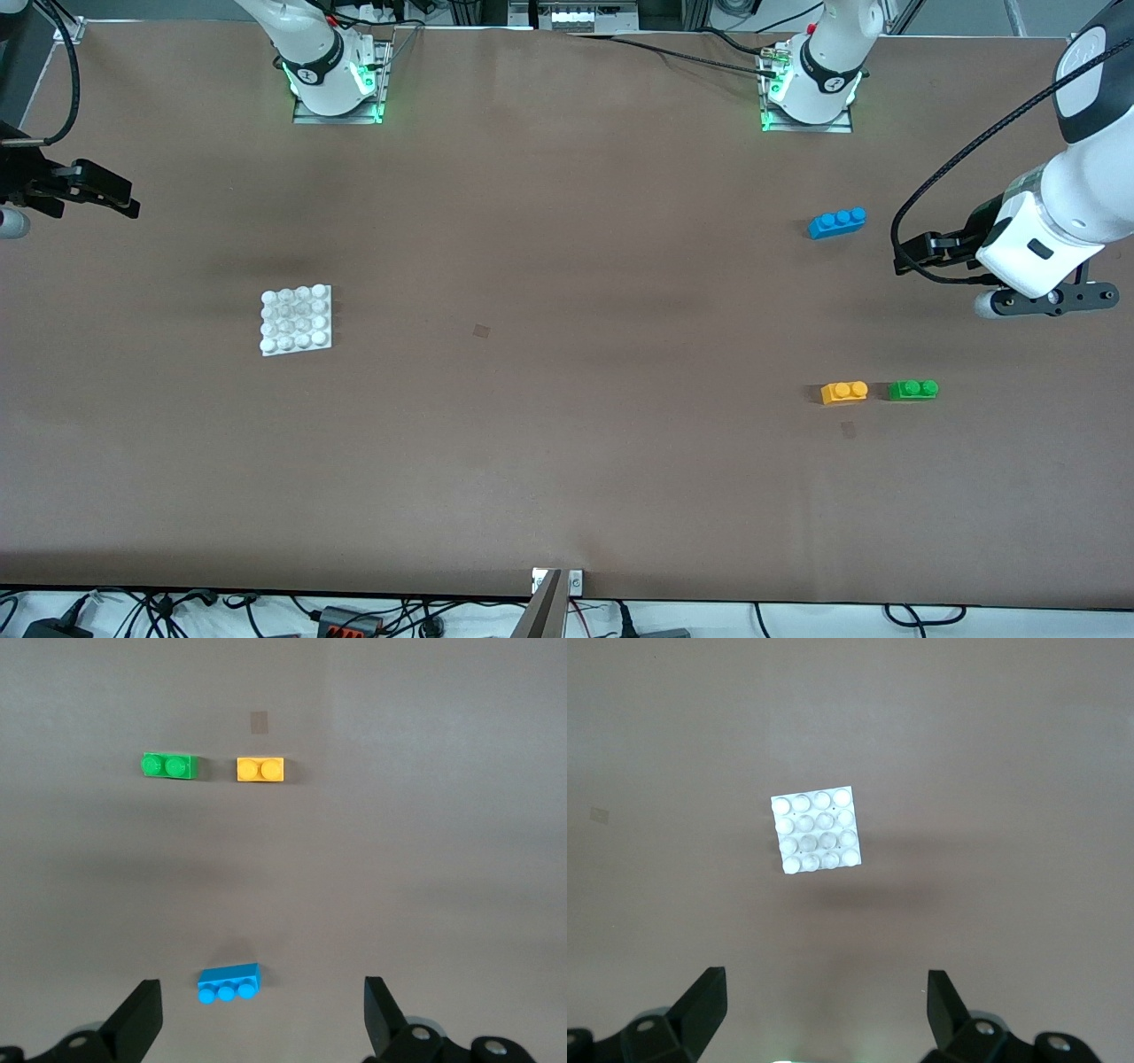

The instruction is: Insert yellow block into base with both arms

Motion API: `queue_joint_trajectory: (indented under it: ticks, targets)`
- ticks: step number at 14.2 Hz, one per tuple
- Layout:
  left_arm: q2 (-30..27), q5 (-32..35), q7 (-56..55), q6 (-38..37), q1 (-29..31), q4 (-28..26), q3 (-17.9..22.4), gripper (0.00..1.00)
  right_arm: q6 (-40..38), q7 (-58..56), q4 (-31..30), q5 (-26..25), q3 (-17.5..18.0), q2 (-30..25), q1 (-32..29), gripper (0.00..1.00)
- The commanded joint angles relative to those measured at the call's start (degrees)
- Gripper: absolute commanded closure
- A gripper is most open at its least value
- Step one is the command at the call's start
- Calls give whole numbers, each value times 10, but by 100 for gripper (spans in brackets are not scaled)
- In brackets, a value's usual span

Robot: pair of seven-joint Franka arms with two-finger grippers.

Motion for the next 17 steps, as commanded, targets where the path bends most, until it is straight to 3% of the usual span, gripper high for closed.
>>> queue_joint_trajectory:
  ticks: [1,4,10,13,17]
  targets:
    - [9,9,2,-15,0,20,-6,0,1,-1,5,6,-1,10,2,0]
    - [9,8,4,-15,1,20,-6,0,-8,-6,1,8,0,25,3,0]
    - [9,8,4,-16,3,20,-6,0,45,-12,-3,2,1,138,18,0]
    - [9,7,4,-17,3,20,-6,0,146,-11,-59,3,1,163,20,0]
    - [9,7,5,-19,3,20,-6,0,338,-9,-197,10,2,164,16,0]
